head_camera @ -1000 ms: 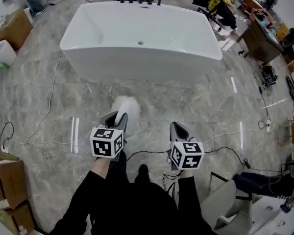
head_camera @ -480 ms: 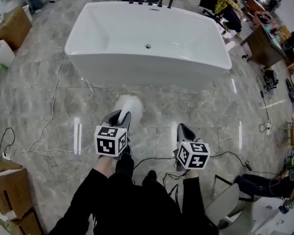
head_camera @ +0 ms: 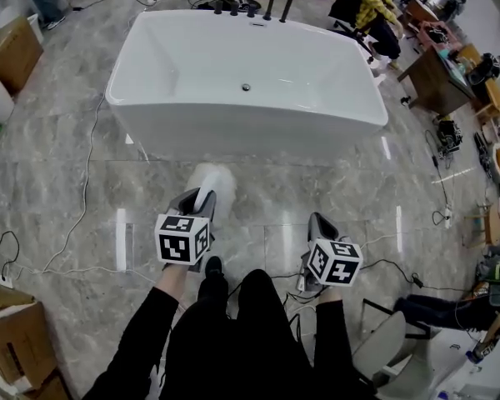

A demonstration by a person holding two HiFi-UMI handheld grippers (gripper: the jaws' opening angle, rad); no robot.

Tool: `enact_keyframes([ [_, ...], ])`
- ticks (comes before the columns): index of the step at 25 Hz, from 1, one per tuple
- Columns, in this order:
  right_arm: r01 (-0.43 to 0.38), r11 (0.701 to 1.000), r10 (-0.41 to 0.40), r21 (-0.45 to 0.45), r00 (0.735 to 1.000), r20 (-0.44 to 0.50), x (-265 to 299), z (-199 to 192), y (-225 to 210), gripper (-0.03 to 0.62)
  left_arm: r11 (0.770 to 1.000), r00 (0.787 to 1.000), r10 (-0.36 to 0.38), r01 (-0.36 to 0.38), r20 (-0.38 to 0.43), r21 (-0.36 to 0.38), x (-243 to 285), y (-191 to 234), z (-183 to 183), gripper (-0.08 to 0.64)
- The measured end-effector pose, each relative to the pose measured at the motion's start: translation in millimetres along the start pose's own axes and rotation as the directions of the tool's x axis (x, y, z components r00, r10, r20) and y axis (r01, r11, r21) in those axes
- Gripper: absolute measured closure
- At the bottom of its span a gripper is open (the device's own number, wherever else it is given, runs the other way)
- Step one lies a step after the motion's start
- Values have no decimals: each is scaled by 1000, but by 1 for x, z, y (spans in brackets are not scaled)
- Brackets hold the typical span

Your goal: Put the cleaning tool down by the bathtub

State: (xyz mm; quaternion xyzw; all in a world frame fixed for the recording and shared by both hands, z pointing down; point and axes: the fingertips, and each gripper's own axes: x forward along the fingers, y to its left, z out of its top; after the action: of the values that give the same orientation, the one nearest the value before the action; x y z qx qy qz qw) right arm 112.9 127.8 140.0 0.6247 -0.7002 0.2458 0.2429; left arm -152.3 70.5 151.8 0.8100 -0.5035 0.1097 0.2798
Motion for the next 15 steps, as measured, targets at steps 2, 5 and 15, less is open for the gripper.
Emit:
enact_keyframes([
  [2, 5, 1000, -5, 6, 1000, 6, 1, 4, 0, 592, 1000, 1000, -3, 3, -6, 1, 2, 3, 1, 460],
  [5, 8, 1000, -9, 12, 1000, 7, 6, 7, 2, 592, 1000, 1000, -13, 13, -10, 6, 8, 8, 4, 460],
  [15, -22, 999, 21, -24, 999, -25, 43, 13, 13, 592, 999, 999, -27, 27, -32, 17, 39, 16, 3, 460],
])
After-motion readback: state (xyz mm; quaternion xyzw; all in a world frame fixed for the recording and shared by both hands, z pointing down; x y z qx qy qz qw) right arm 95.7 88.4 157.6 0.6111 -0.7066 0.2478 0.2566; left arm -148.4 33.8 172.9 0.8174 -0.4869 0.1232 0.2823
